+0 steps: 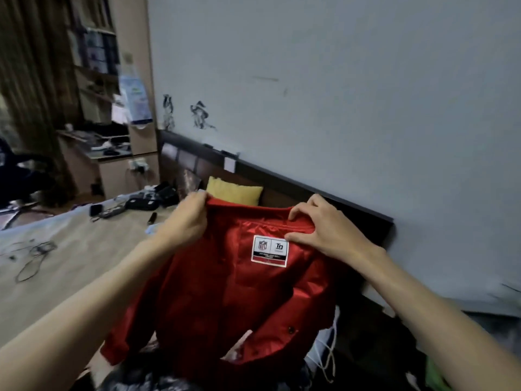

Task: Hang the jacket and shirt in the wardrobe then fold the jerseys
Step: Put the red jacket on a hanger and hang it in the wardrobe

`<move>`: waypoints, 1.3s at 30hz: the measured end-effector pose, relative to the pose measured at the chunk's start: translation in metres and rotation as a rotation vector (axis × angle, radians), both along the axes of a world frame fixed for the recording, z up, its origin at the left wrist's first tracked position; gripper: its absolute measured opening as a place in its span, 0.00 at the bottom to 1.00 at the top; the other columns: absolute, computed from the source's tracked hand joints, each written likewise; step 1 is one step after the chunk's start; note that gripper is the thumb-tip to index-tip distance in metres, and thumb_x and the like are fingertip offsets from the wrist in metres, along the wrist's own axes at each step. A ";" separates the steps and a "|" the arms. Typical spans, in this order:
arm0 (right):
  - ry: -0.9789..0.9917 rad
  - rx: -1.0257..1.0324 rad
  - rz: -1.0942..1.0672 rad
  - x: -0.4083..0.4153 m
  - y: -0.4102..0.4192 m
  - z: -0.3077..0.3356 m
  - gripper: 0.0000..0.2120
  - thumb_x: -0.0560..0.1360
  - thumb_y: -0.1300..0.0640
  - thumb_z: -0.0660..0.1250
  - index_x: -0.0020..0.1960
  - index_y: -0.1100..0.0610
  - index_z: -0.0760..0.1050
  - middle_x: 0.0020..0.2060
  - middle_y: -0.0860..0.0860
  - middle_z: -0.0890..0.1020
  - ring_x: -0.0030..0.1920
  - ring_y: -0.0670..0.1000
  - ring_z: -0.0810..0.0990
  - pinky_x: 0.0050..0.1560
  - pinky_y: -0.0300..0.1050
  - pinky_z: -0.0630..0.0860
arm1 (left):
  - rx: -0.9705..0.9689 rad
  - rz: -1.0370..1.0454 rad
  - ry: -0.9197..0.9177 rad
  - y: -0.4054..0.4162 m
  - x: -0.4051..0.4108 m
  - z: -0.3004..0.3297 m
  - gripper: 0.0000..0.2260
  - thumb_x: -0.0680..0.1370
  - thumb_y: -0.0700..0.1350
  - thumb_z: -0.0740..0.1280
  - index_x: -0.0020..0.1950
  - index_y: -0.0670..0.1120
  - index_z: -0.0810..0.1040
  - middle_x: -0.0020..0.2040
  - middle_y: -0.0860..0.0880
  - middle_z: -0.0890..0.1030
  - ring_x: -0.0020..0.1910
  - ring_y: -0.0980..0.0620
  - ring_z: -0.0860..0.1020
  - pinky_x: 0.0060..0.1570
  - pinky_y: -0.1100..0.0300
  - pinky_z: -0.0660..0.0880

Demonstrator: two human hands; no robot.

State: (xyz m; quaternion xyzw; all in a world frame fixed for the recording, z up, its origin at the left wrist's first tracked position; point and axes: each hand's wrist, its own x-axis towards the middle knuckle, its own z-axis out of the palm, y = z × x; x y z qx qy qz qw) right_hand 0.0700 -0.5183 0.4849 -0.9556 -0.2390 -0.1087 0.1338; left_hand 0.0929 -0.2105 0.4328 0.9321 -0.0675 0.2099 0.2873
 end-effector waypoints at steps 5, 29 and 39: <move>-0.224 0.029 -0.076 -0.028 -0.075 0.047 0.19 0.71 0.37 0.73 0.58 0.44 0.76 0.54 0.47 0.81 0.56 0.53 0.81 0.59 0.55 0.77 | 0.118 0.050 -0.152 -0.079 0.012 0.058 0.04 0.78 0.35 0.60 0.50 0.40 0.73 0.50 0.34 0.79 0.51 0.30 0.78 0.44 0.45 0.70; -0.409 0.457 -0.767 -0.153 -0.481 0.103 0.18 0.67 0.49 0.82 0.51 0.46 0.76 0.37 0.42 0.83 0.35 0.42 0.79 0.42 0.39 0.74 | -0.450 -1.199 -0.019 -0.569 0.077 0.130 0.18 0.79 0.57 0.67 0.42 0.43 0.81 0.30 0.49 0.71 0.32 0.54 0.68 0.32 0.59 0.63; -0.412 0.558 -1.196 -0.246 -0.553 0.098 0.18 0.67 0.52 0.83 0.52 0.53 0.81 0.43 0.47 0.86 0.42 0.42 0.82 0.48 0.41 0.77 | -0.465 -1.627 -0.128 -0.753 0.050 0.163 0.07 0.77 0.55 0.65 0.46 0.58 0.83 0.36 0.58 0.84 0.32 0.65 0.79 0.34 0.74 0.70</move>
